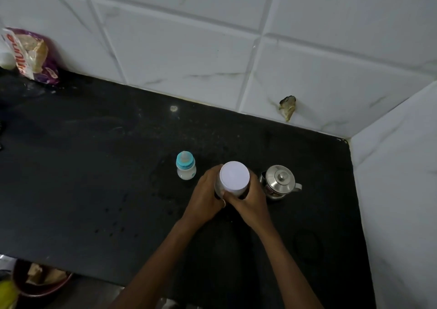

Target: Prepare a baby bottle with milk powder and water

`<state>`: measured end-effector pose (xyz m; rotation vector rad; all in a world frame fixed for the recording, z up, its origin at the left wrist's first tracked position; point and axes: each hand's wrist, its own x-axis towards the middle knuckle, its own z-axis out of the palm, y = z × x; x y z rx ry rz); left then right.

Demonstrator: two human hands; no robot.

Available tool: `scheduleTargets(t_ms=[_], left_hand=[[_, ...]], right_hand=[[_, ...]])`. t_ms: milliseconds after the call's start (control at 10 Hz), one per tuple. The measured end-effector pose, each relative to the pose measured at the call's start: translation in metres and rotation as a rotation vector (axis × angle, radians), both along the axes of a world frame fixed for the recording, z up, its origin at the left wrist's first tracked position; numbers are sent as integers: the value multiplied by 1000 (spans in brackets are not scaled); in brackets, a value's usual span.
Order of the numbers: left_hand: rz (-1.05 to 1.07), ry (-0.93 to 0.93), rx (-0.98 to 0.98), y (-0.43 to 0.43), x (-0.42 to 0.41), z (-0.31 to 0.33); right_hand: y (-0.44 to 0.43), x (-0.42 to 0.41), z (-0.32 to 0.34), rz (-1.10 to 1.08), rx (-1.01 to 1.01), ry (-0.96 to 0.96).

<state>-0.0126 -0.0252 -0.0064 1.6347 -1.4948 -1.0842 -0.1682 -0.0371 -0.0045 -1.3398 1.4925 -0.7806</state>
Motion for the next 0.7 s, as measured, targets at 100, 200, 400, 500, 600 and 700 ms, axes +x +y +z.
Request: scheduleTargets(t_ms=[100,200,400,500,600,700], left_hand=[[10,8,8,-5,3,-10],[15,22,17,-5,5,-20],[24,32,15,-4,3,-28],[26,3,13,-2,2,-33],[16,-41,4,0,-1,-37],[35,-84,-10,7,-2,-35]], right_hand=[[-7,3,-8,7,-2,3],[-7,4,-16,21,5,-12],[-6,3,-18,28,22,-23],[-6,1,-19,40,25,-5],[-3,0,-24,47,37,13],[3,-3,-24,55,10,24]])
